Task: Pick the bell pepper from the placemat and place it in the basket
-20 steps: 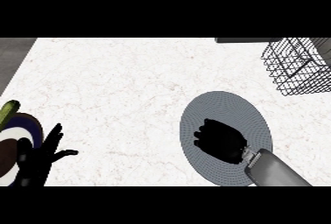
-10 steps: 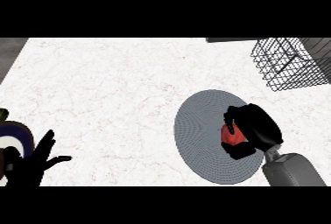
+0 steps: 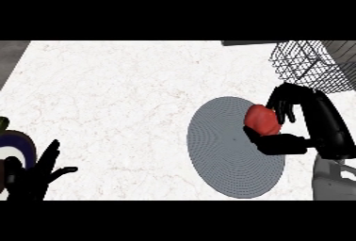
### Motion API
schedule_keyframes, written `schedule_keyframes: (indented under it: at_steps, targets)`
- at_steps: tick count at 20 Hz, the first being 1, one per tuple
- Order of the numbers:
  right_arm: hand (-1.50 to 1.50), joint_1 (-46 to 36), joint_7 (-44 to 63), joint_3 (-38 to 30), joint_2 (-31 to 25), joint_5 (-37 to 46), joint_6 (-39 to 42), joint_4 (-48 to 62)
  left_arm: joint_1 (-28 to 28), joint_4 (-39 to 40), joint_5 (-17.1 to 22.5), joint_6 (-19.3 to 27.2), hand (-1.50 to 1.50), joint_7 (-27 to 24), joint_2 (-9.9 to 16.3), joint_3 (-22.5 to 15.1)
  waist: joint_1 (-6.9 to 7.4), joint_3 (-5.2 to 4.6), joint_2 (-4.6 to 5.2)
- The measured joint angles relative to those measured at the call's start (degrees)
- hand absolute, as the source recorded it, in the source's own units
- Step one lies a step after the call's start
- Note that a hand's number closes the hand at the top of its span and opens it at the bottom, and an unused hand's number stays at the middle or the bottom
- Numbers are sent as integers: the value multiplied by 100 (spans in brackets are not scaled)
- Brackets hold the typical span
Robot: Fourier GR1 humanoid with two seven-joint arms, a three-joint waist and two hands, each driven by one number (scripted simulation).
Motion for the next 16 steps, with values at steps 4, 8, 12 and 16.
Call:
schedule_keyframes:
  at_steps: [4,8,12,16]
  targets:
    - [150,-435,922,-867,-328,-603,405,-662,-27,-42,-76,-27,0,-48,-66,-71,111,-7,11]
    - [150,-1307,1798,-1665,-836,-1092,668,-655,-154,20,-171,-29,0,-4,-86,-92,210,-4,28]
    - [150,-2067,2377,-2289,-1441,-1479,858,-240,-173,-5,-237,-58,0,43,-105,-111,301,-3,38]
    - [150,-2709,2486,-2664,-2109,-1702,1029,617,-264,27,-251,-122,0,68,-131,-98,375,-10,61]
